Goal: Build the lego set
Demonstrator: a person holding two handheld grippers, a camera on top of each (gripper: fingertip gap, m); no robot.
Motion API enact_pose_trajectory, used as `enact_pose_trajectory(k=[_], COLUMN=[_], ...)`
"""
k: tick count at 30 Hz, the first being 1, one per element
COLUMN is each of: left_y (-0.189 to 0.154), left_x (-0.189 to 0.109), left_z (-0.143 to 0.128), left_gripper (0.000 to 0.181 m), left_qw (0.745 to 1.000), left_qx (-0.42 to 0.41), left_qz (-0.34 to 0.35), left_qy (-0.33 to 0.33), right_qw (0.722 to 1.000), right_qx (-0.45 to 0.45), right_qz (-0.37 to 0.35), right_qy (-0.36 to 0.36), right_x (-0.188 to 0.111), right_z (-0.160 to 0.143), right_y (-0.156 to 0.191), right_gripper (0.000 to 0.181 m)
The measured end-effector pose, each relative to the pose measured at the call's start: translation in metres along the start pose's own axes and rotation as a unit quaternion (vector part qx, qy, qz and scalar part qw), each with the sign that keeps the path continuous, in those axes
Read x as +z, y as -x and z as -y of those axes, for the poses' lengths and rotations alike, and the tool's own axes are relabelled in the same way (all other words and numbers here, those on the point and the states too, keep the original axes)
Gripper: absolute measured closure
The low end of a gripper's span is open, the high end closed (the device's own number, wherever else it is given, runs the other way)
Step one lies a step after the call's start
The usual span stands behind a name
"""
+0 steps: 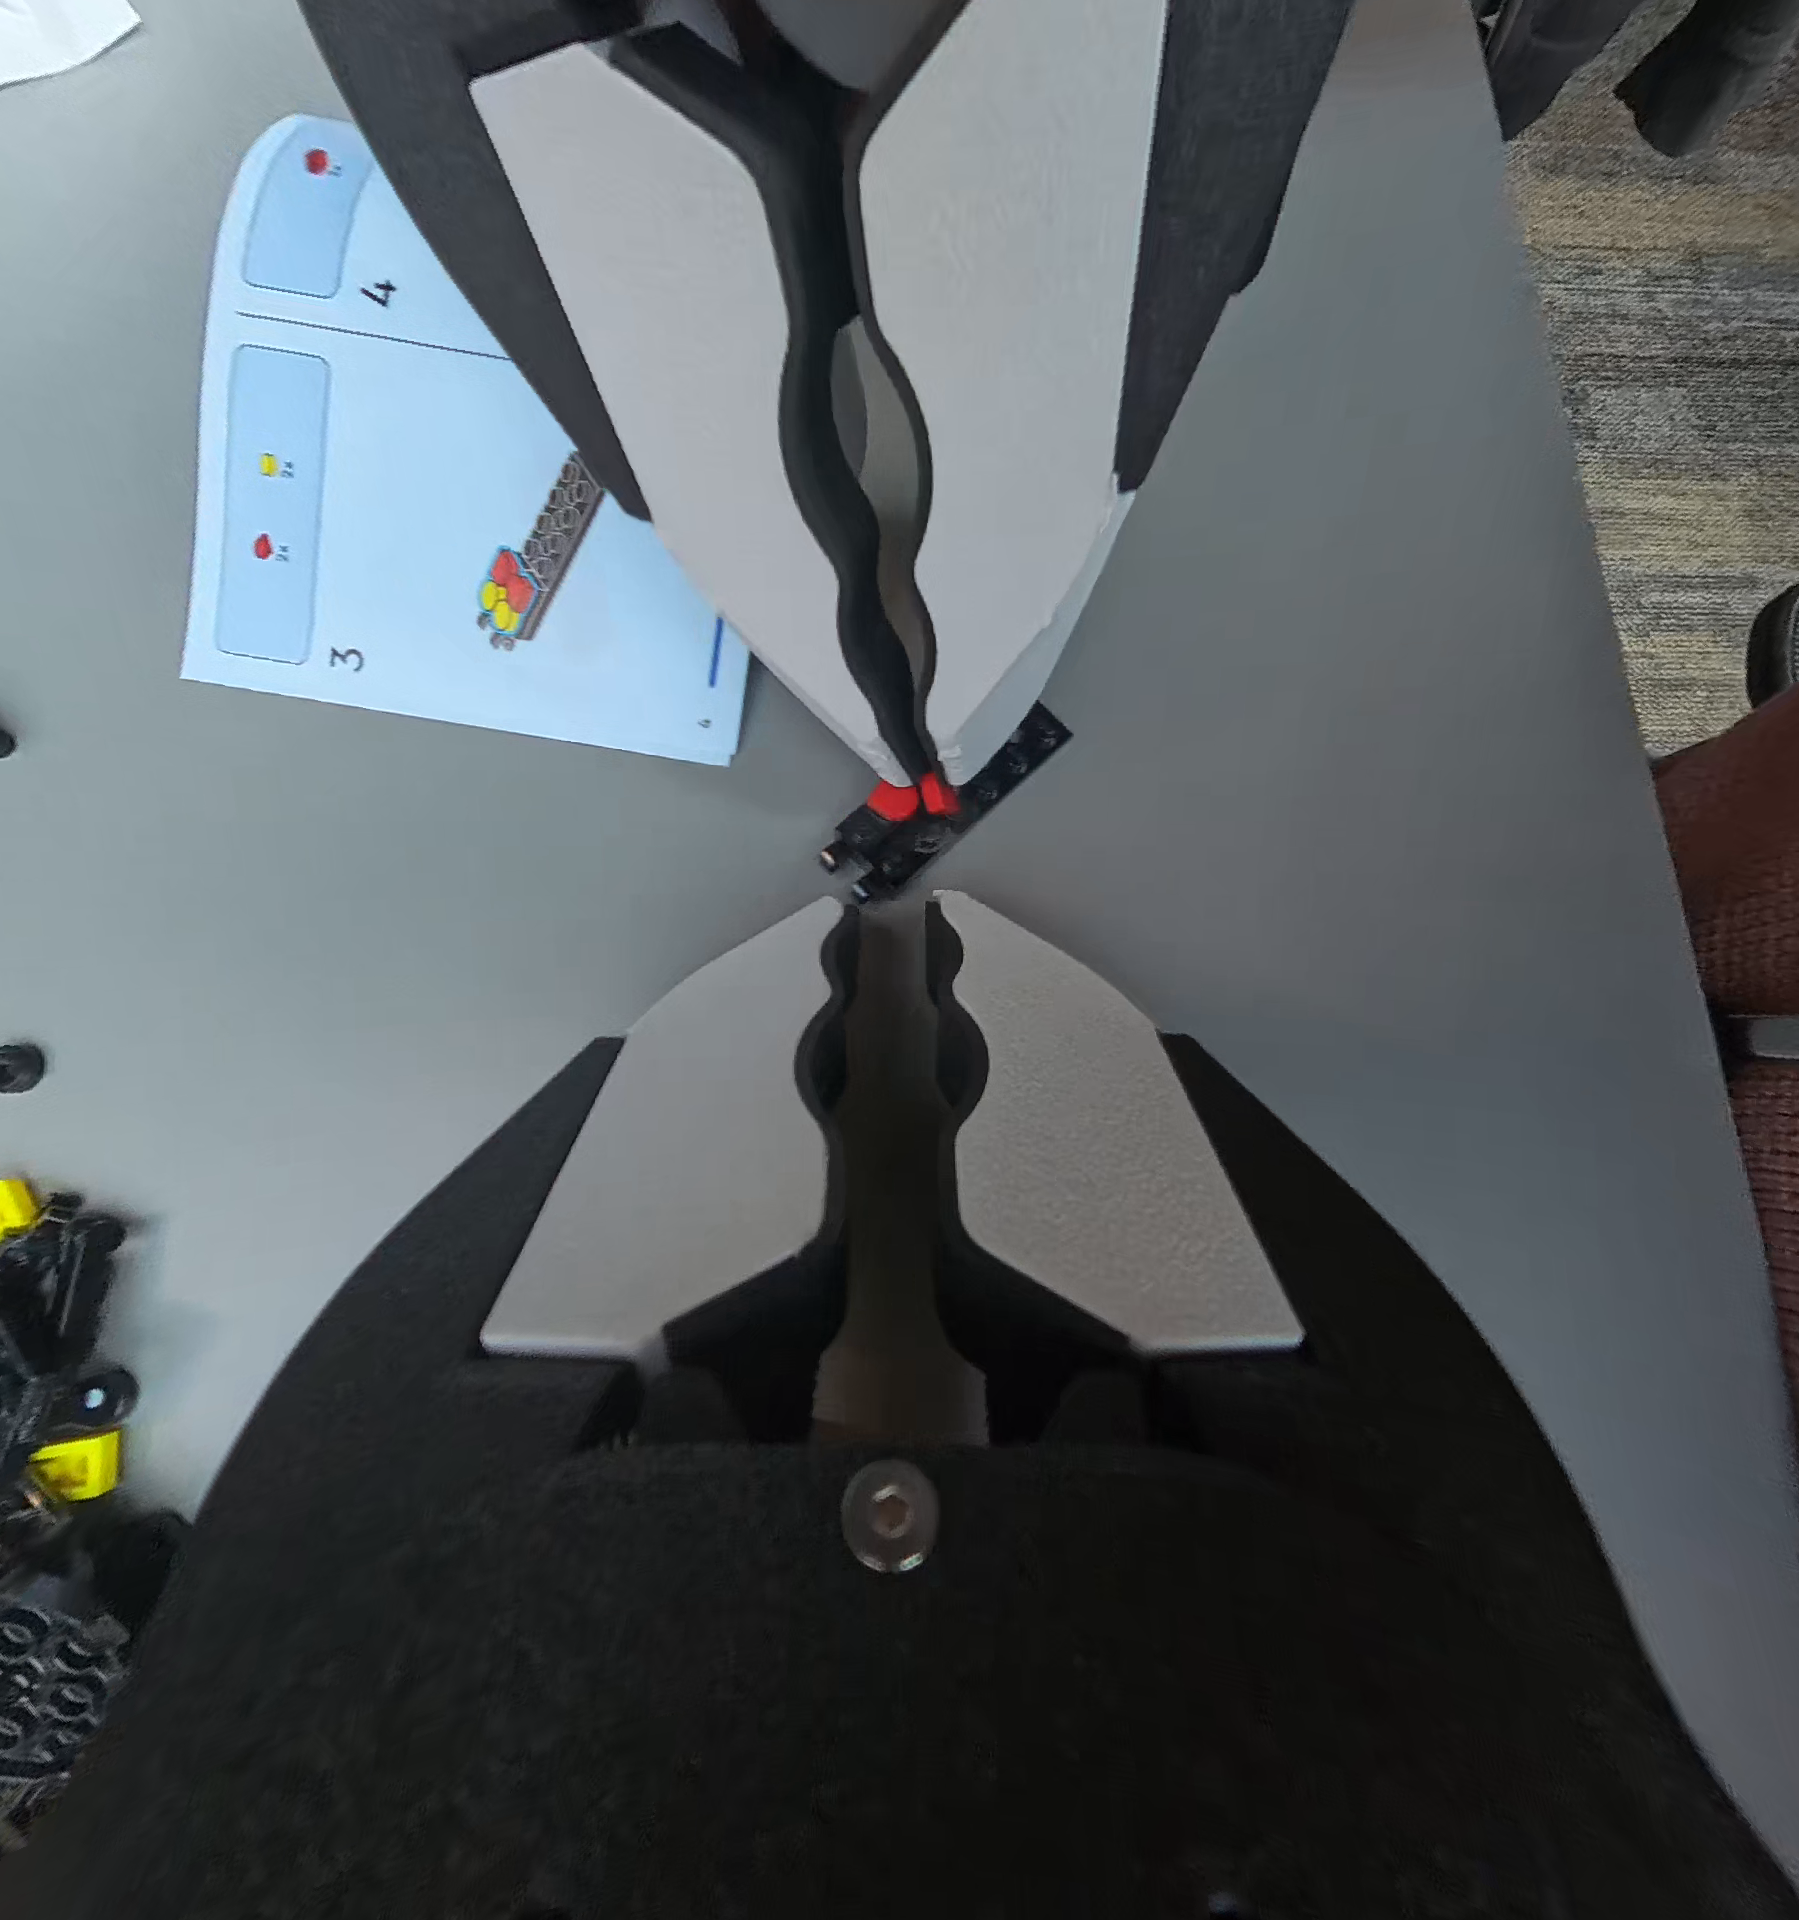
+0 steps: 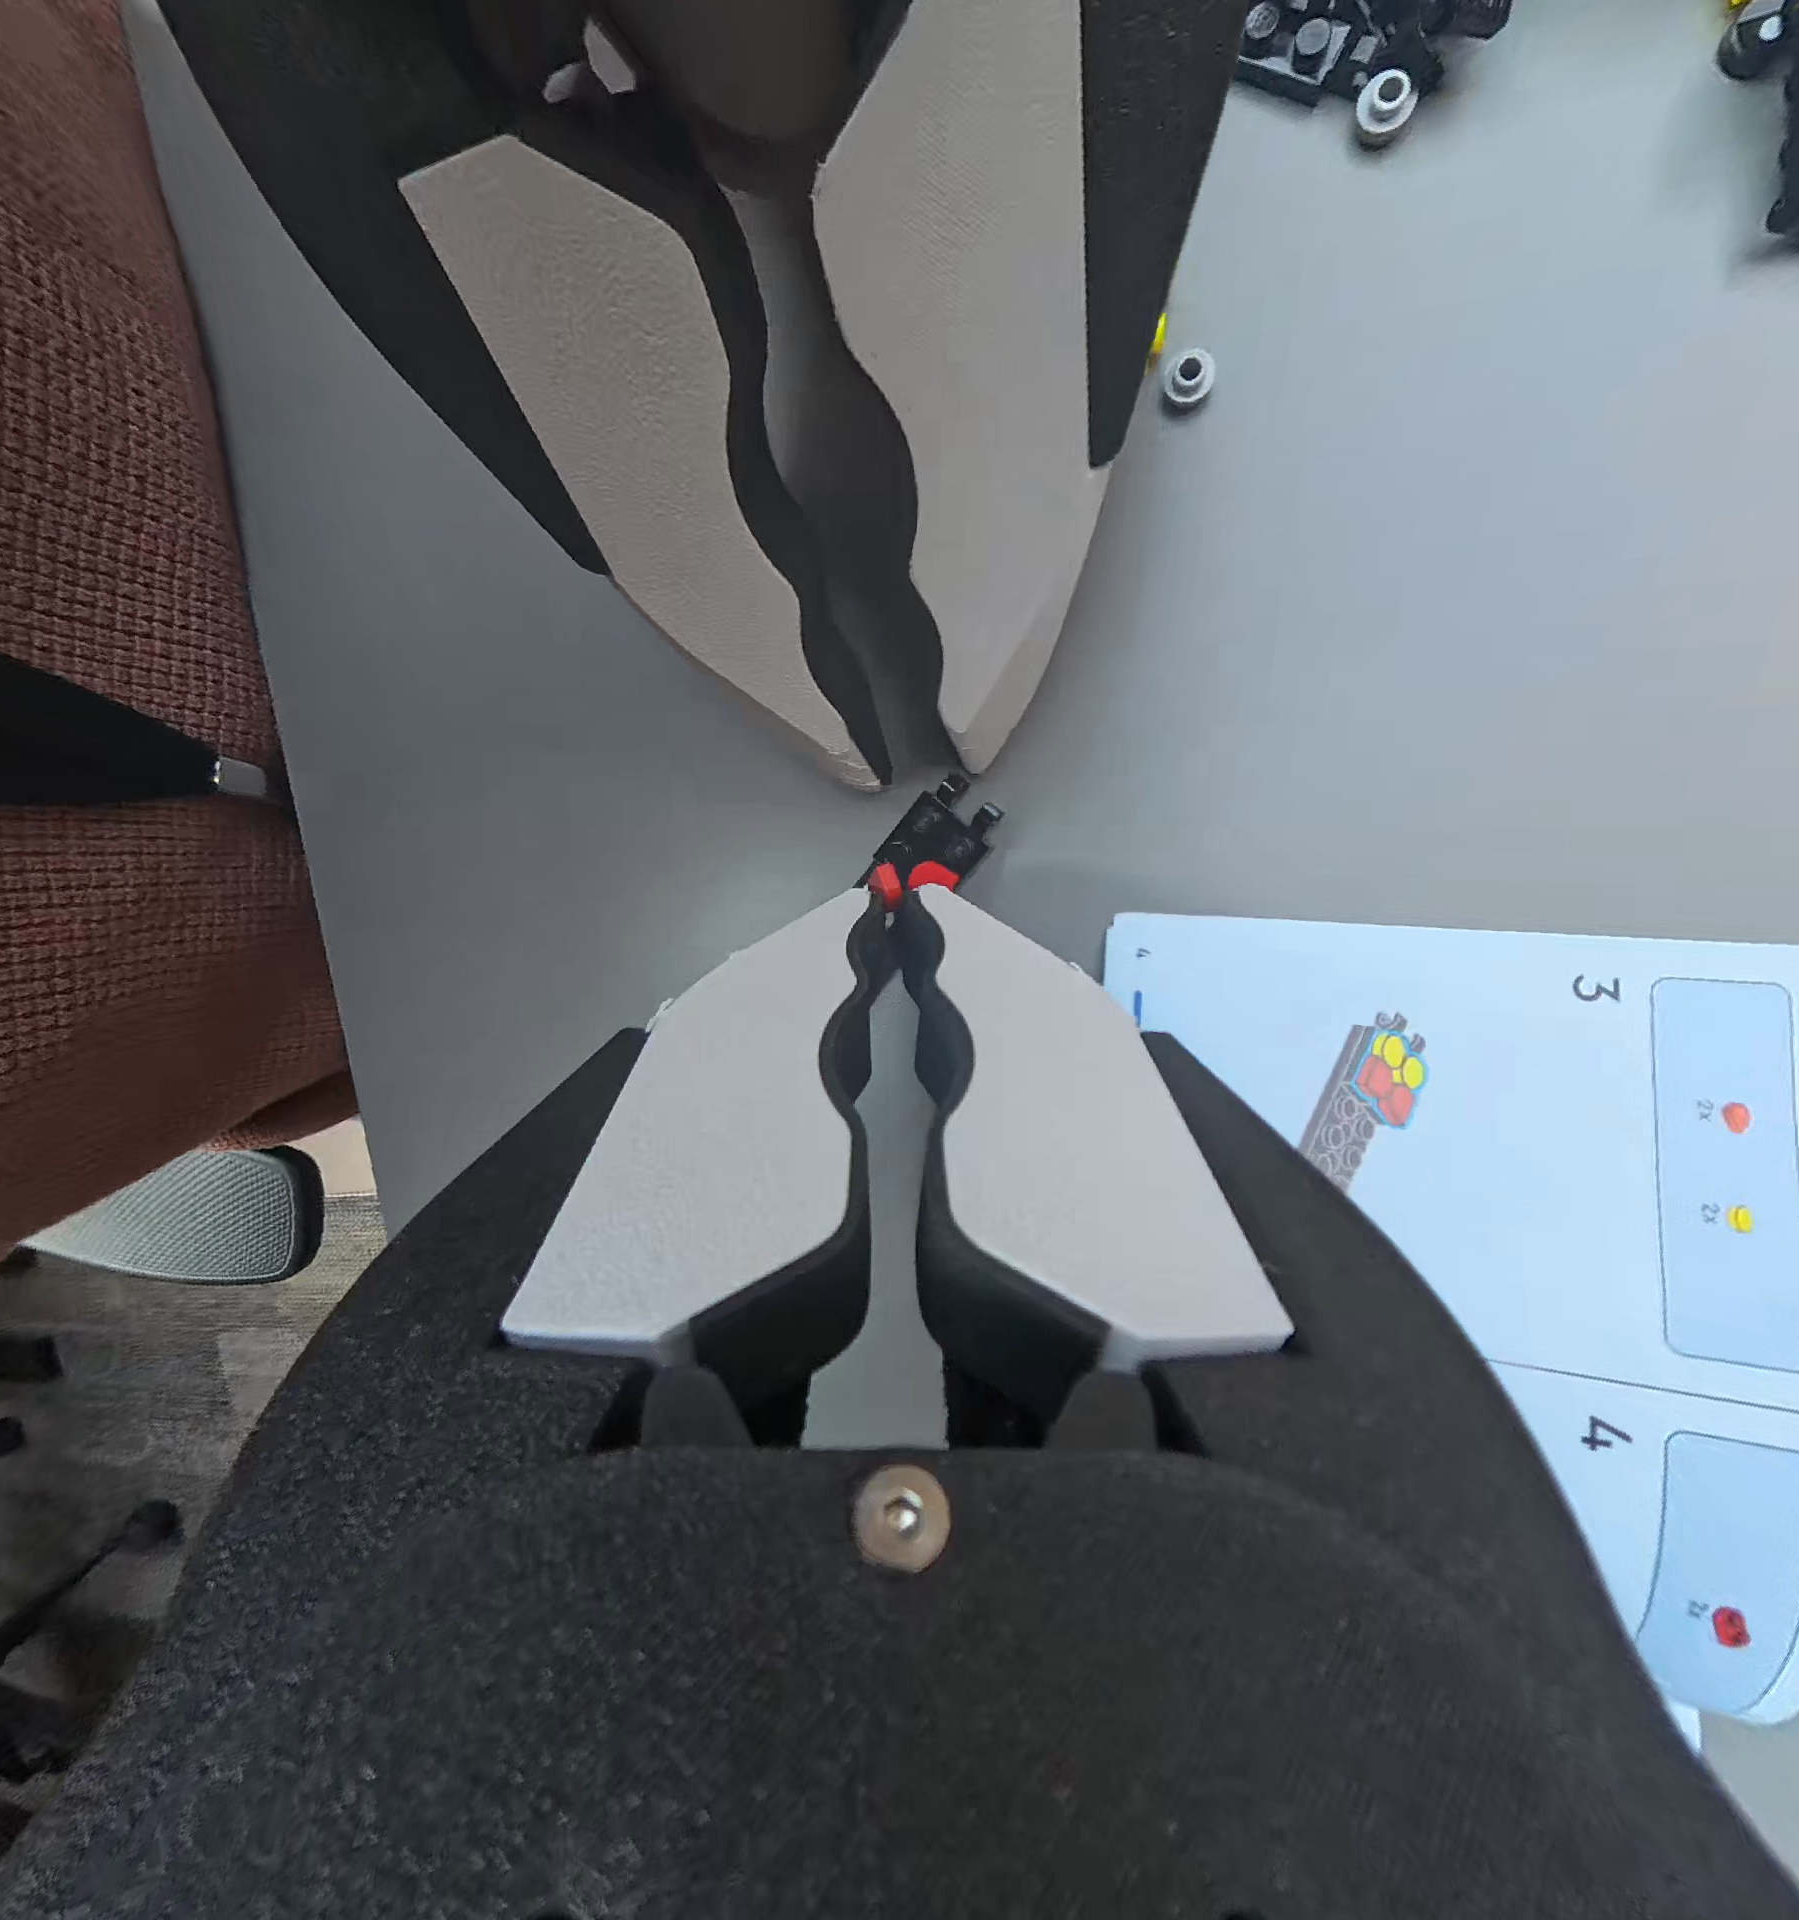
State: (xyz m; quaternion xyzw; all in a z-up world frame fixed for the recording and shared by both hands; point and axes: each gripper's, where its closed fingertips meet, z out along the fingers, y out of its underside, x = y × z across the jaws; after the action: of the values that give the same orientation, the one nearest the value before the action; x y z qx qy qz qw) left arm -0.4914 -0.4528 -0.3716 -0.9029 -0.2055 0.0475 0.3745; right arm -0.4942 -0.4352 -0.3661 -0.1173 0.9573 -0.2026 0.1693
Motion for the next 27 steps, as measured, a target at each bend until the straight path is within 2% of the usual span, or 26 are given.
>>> enact_pose_trajectory(k=[2,5,11,27], left_y=[0.006,-0.006,0.008,0.003], left_x=[-0.001,-0.002,0.005,0.006], left_z=[0.000,0.001,0.009,0.011], left_gripper=[0.168,0.169,0.167,0.167], left_qw=[1.000,0.999,1.000,0.999], left_qx=[-0.005,-0.018,0.004,0.017], left_qz=[0.005,-0.032,0.002,-0.008], left_qy=[-0.003,-0.013,-0.024,-0.034], right_qw=[1.000,0.999,0.999,0.999], right_qx=[0.008,0.027,0.032,0.036], right_qz=[0.000,0.016,0.006,0.002], right_qy=[-0.008,-0.036,-0.017,-0.003], right_x=[-0.004,-0.006,-0.005,-0.001], right_z=[0.002,0.007,0.000,0.002], right_y=[-0.005,-0.002,-0.006,-0.008], right_gripper=[0.179,0.179,0.179,0.178])
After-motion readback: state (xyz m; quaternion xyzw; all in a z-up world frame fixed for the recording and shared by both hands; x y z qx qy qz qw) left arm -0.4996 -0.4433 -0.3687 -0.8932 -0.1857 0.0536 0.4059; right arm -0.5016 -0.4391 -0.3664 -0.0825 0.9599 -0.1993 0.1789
